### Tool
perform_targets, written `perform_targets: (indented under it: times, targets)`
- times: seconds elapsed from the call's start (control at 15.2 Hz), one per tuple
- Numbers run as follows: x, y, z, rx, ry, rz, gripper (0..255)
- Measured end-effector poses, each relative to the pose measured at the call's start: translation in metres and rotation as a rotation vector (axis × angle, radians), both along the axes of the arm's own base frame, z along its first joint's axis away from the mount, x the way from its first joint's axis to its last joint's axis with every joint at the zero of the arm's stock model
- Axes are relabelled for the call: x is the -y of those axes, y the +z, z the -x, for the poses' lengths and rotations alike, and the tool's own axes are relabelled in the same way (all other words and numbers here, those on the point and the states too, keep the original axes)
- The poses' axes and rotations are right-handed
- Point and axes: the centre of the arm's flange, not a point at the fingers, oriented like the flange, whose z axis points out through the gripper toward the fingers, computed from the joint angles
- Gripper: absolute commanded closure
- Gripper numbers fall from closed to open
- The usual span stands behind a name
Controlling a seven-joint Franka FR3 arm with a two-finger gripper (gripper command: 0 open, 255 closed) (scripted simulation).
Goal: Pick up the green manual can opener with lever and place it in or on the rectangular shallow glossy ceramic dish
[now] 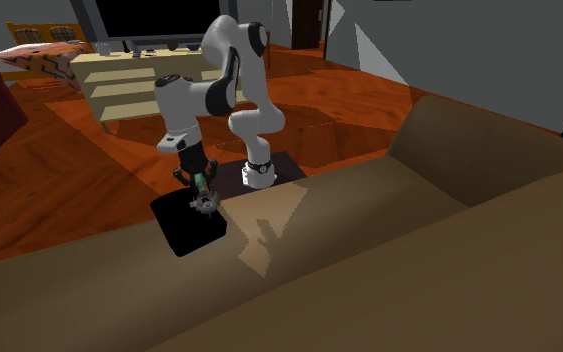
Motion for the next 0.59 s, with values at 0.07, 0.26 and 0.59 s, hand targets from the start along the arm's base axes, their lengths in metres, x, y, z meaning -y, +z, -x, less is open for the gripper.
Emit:
perform_targets:
  times: [0.07, 0.26, 0.59]
  targets:
    - [0.012, 0.001, 0.008, 0.0, 0.0, 0.0, 255]
    - [0.05, -0.004, 0.026, 0.0, -0.001, -0.001, 255]
    - [0.066, -0.023, 0.034, 0.0, 0.001, 0.0, 255]
